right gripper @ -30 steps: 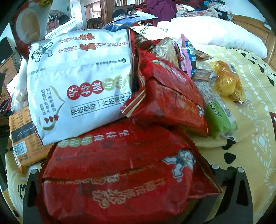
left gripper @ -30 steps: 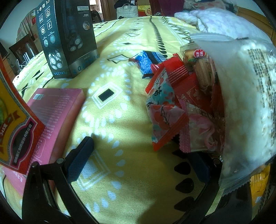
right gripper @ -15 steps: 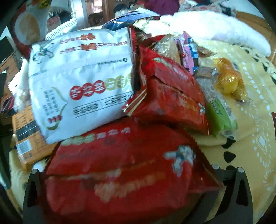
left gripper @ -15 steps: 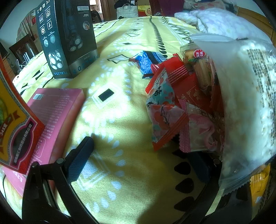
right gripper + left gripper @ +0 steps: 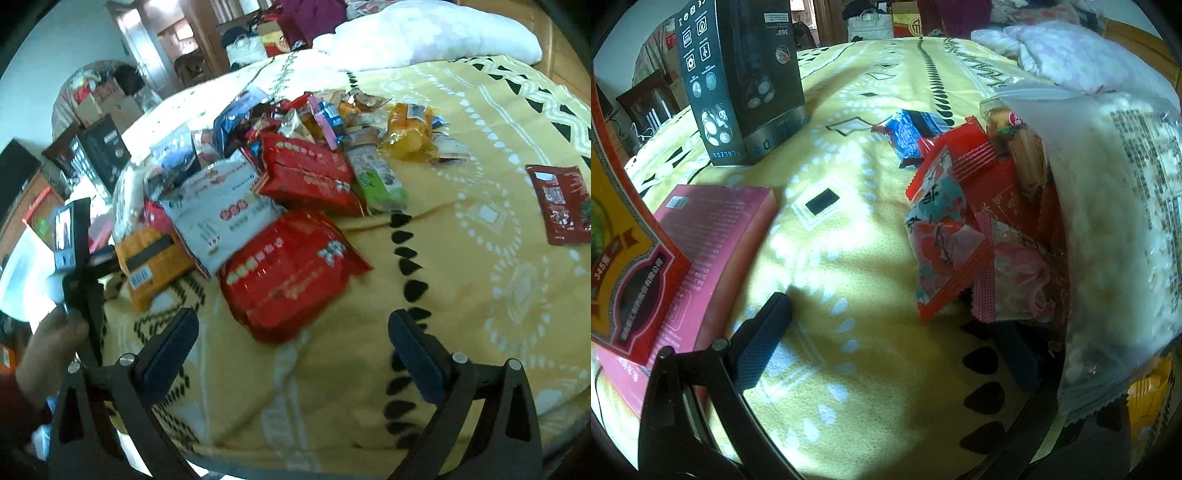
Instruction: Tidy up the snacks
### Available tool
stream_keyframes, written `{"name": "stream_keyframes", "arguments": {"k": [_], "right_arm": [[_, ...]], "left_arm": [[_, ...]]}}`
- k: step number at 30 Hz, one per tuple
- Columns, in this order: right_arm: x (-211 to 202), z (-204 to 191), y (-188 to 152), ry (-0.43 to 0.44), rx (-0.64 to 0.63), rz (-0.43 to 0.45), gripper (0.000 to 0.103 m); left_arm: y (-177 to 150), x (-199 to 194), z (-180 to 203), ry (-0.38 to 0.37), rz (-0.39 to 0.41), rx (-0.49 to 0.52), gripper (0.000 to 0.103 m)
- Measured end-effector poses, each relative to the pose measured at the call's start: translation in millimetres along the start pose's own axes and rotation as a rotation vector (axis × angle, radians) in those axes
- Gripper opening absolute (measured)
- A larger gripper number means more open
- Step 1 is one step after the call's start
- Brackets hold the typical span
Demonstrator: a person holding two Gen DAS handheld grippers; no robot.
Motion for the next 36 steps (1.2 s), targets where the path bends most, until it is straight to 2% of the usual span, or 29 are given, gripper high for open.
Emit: {"name": "stream_keyframes", "arguments": {"k": [5, 7, 10, 12, 13, 16, 18, 21, 22, 26, 28, 30, 32, 35, 36], "right_arm": [[-14, -12, 14, 0.006, -0.045, 0.018, 0.103], [-20, -23, 26, 0.052, -0.056, 0.042, 0.103], [-27, -49, 41, 0.096, -0.138, 0.075, 0.103], [-23, -71, 52, 0.086, -0.242, 0.088, 0.103], [-19, -82, 58, 0.077, -0.298, 0.088, 0.102], [-6, -115, 71, 0.098, -0.416, 0.082, 0.089], [11, -134, 79, 0.084, -0.486, 0.071, 0.085], [39, -156, 84, 0.052, -0.573, 0.044, 0.078], [45, -160, 84, 0.028, -0.595, 0.049, 0.077], [61, -175, 88, 0.023, -0.610, 0.051, 0.075], [61, -178, 89, 0.051, -0.582, 0.044, 0.075], [58, -179, 86, 0.068, -0.569, 0.032, 0.075], [55, -178, 84, 0.064, -0.574, 0.036, 0.075], [50, -172, 84, 0.070, -0.556, 0.036, 0.077], [47, -170, 84, 0.070, -0.552, 0.036, 0.082]], "left_arm": [[0, 2, -1, -0.003, -0.048, -0.014, 0.103], [-2, -2, -3, -0.039, -0.108, -0.040, 0.103], [-11, -14, -8, -0.143, -0.155, 0.001, 0.103], [-20, -26, -15, -0.169, -0.140, 0.016, 0.103], [-27, -35, -21, -0.198, -0.122, -0.007, 0.103], [-42, -55, -31, -0.240, -0.103, -0.039, 0.102], [-48, -64, -36, -0.247, -0.093, -0.050, 0.102], [-53, -74, -40, -0.306, -0.080, -0.101, 0.102], [-52, -75, -40, -0.323, -0.080, -0.120, 0.102], [-46, -72, -42, -0.385, -0.085, -0.227, 0.102], [-39, -65, -39, -0.406, -0.092, -0.271, 0.102], [-27, -62, -34, -0.365, -0.067, -0.226, 0.102], [-15, -62, -25, -0.291, -0.015, -0.113, 0.103], [-1, -55, -11, -0.225, 0.031, 0.051, 0.103], [3, -51, -8, -0.222, 0.035, 0.088, 0.103]]}}
Point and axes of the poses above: each gripper's, at about its wrist camera, not at the fingertips, and x roughly the way its jaws point, z to its right, y to its top, the point moved 6 cm from there along x, roughly the way its jaws point, and after that the axes turned 6 degrees about -y, right-handed, at the moved point
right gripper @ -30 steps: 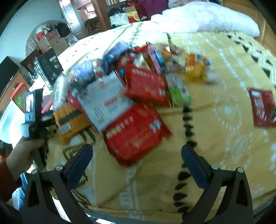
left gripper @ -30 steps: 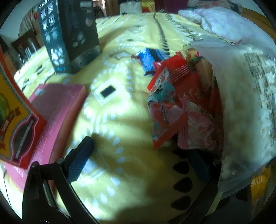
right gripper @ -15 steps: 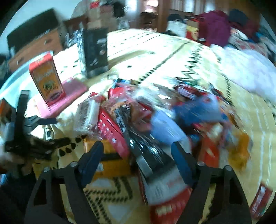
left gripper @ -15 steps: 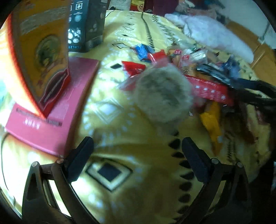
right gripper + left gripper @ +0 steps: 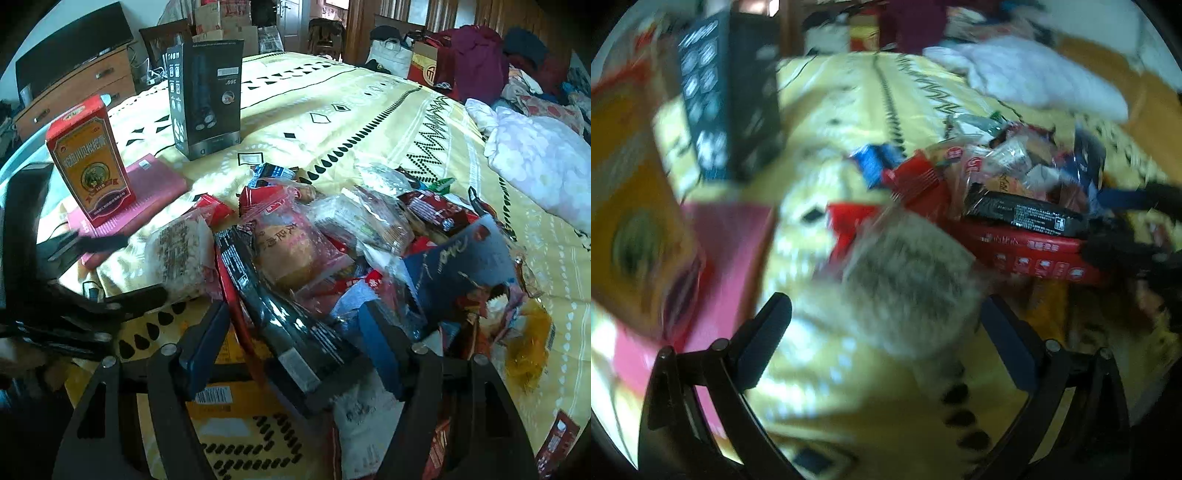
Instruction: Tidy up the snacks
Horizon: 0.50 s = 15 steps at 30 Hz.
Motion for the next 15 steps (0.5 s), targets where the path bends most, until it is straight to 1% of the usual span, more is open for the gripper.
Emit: {"name": "stream_keyframes", "arguments": {"k": [1, 2, 6, 10, 13, 15], "right_arm": [[-3, 1, 0, 0.000, -0.001, 0.003, 0.084], [-6, 2, 1, 0.003, -0.011, 0.008, 0.084], [-13, -2, 7, 0.019, -0.051, 0.021, 0.086], [-13, -13, 18, 0.044, -0.094, 0.027, 0.086], [-4, -24, 22, 0.068, -0.114, 0.013, 0.086], [1, -32, 22, 0.083, -0.128, 0.001, 0.086]], "left_arm": [[1, 3, -1, -0.010, -0.009, 0.012, 0.103], [4, 7, -2, -0.022, -0.012, 0.015, 0.103], [8, 16, -10, -0.071, -0.008, -0.010, 0.103], [4, 18, -9, -0.090, -0.035, -0.031, 0.103], [-2, 18, -12, -0.142, -0.066, -0.076, 0.094], [-5, 9, -8, -0.131, -0.060, -0.053, 0.089]]}}
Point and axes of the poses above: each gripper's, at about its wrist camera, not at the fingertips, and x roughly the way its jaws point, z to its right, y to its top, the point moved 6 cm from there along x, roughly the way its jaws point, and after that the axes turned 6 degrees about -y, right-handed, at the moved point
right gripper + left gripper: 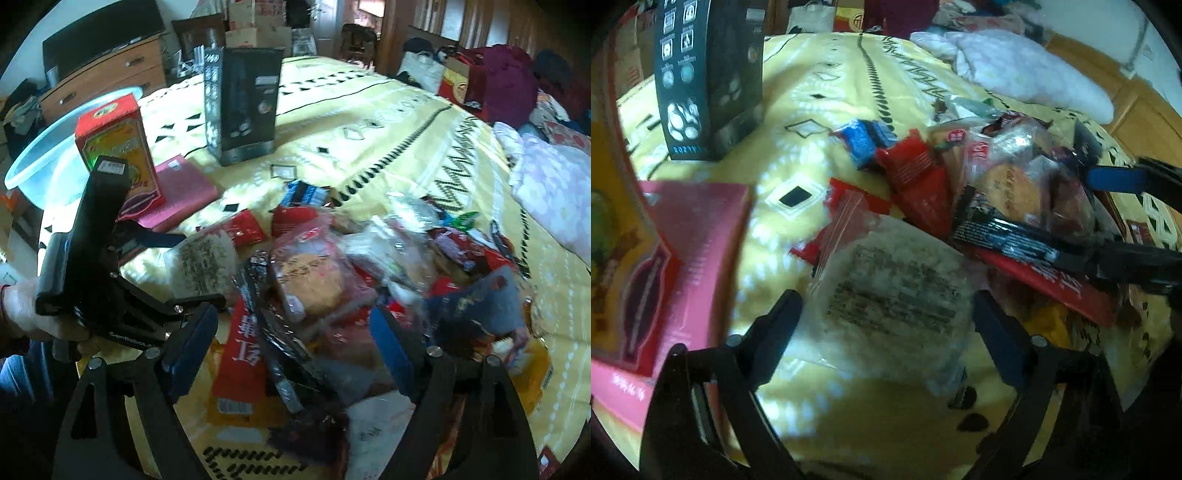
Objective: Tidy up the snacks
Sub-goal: 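Grasp the white rice-cake bag with the left tool while the right tool grasps a red-black candy bar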
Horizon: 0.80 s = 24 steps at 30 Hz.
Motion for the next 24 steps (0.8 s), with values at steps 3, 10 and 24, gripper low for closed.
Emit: {"name": "stream_keyframes", "arguments": {"k": [3, 10, 24], "right_arm": [[7, -10, -3, 0.037, -0.003, -0.017, 0.086], [26, -20, -14, 0.079, 0.003, -0.068, 0.083], [37, -10, -21, 0.154, 0.206, -0.074, 0.055]], "left_arm": [[-10, -13, 7, -0.002, 0.008, 0.031, 0.084], [-23, -54, 5, -0.020, 0.067, 0.009, 0.082], [-29, -70, -5, -0.040, 0.091, -0.057, 0.083]]}}
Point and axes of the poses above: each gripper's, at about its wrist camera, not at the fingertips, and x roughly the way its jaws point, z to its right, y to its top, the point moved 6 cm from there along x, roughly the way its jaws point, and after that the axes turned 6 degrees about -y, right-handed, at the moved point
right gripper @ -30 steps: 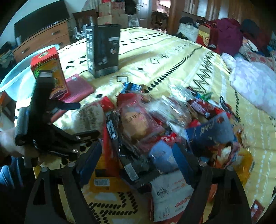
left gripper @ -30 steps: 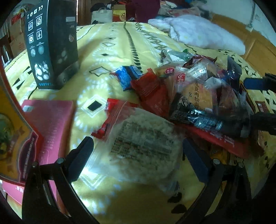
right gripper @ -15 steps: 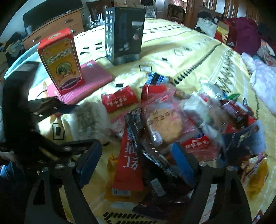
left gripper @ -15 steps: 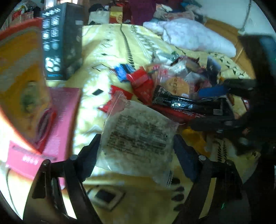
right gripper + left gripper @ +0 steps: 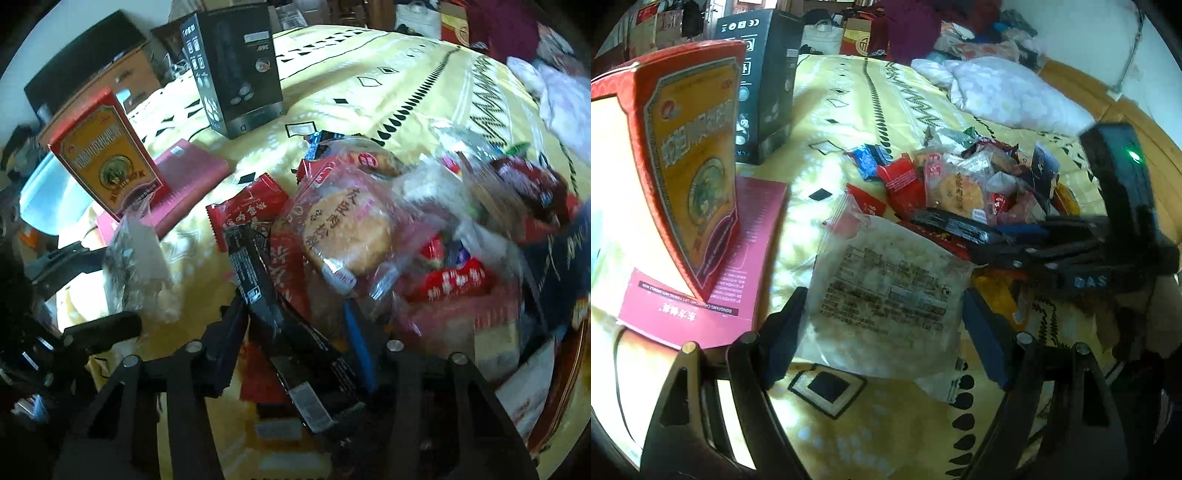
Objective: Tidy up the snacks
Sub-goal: 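Grasp the white rice-cake bag with the left tool while the right tool grasps a red-black candy bar, then carry both snacks over the glass bowl and open both tools to drop them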
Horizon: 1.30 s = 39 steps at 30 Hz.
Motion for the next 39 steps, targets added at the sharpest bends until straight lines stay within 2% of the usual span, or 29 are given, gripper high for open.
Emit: {"name": "stream_keyframes", "arguments": {"k": [3, 6, 11, 12, 14, 19, 23, 28, 29, 31, 33, 39], "right_arm": [[-19, -3, -5, 0.034, 0.056, 0.039, 0.044], [-38, -3, -15, 0.068, 0.138, 0.088, 0.042], [-61, -7, -36, 0.057, 0.204, 0.141, 0.037], [-61, -10, -41, 0.039, 0.183, 0.129, 0.037], [-55, -19, -49, 0.054, 0.133, 0.084, 0.037], [-40, -54, -56, 0.099, -0.013, 0.034, 0.037], [-14, -66, -42, 0.068, -0.068, 0.032, 0.037], [22, -60, -39, 0.005, -0.076, -0.012, 0.035], [25, -60, -41, -0.011, -0.076, -0.006, 0.034], [20, -57, -42, -0.028, -0.043, 0.014, 0.023], [6, -53, -43, -0.027, -0.010, 0.049, 0.019], [-59, -42, -34, -0.035, 0.083, 0.191, 0.017]], "left_arm": [[2, -3, -1, 0.003, 0.008, -0.005, 0.083], [1, -3, -3, -0.001, 0.008, -0.016, 0.083], [-5, -1, -1, -0.002, -0.009, -0.015, 0.083], [-6, -2, 0, 0.000, -0.011, -0.009, 0.083], [-9, -4, 0, 0.001, -0.013, -0.003, 0.083], [-14, -11, -8, 0.015, -0.016, -0.024, 0.083], [-17, -19, -13, 0.038, -0.012, -0.021, 0.083], [-18, -25, -14, 0.048, -0.011, -0.019, 0.083], [-17, -27, -12, 0.044, -0.008, -0.017, 0.083], [-13, -32, -7, 0.036, 0.003, -0.006, 0.083], [-8, -37, 0, 0.023, 0.019, 0.005, 0.083], [16, -66, 22, -0.034, 0.105, 0.025, 0.083]]}}
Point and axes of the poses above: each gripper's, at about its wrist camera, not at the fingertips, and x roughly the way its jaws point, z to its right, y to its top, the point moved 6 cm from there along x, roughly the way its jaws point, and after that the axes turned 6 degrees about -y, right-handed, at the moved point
